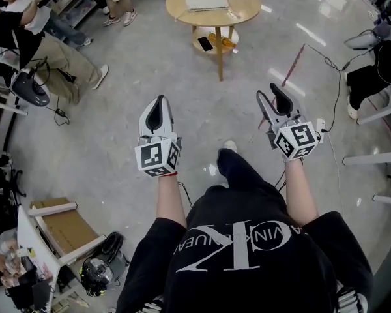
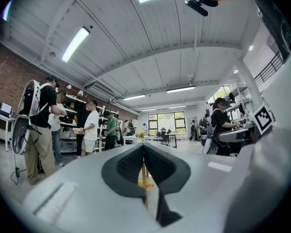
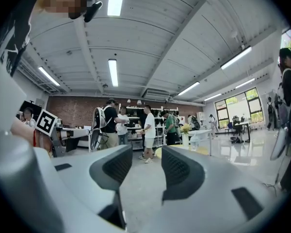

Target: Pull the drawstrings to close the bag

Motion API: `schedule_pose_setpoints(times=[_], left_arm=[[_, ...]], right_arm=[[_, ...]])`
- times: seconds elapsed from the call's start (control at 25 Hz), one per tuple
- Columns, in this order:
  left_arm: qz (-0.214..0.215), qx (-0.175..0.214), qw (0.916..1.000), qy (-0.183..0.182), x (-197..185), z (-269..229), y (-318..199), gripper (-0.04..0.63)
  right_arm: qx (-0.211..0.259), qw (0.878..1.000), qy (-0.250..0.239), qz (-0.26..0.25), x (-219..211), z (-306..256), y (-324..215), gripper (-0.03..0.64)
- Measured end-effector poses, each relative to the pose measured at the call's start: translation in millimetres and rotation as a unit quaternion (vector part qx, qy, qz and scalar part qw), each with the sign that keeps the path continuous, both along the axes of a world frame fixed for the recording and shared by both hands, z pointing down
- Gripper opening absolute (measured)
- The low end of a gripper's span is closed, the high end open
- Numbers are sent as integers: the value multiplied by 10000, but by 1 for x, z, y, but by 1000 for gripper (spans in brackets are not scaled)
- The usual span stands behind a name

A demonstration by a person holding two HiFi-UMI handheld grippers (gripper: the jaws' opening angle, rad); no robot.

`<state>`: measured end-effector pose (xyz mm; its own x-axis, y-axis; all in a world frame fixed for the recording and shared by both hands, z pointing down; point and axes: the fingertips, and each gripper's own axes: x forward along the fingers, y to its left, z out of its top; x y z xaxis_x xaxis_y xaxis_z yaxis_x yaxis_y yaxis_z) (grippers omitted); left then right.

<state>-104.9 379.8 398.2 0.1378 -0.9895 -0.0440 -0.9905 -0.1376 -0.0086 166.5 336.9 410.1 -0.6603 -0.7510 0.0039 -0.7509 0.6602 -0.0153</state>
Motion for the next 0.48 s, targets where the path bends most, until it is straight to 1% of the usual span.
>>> schedule_pose_setpoints(times=[0.24,0.28,0.32,0.36,0.48], left_arm=[[-10,89,9999,54,-12,0,-45,26],[-23,66,9999,83,-15,2,-55,65],[-40,38,9999,110,-18,3,-67,126],[-62,22,9999,127,-21,3,-79,146],[-146,21,9998,124,-32,1,-114,146]], right_arm=[[-18,9998,-105,144,0,2,-50,183],[-36,9998,-102,157,0,4,-61,187],[-50,9998,-100,167,-1,6,-73,189],[-56,9998,-103,174,-1,6,-85,189],[-84,9998,-84,157,-7,6,-124,190]])
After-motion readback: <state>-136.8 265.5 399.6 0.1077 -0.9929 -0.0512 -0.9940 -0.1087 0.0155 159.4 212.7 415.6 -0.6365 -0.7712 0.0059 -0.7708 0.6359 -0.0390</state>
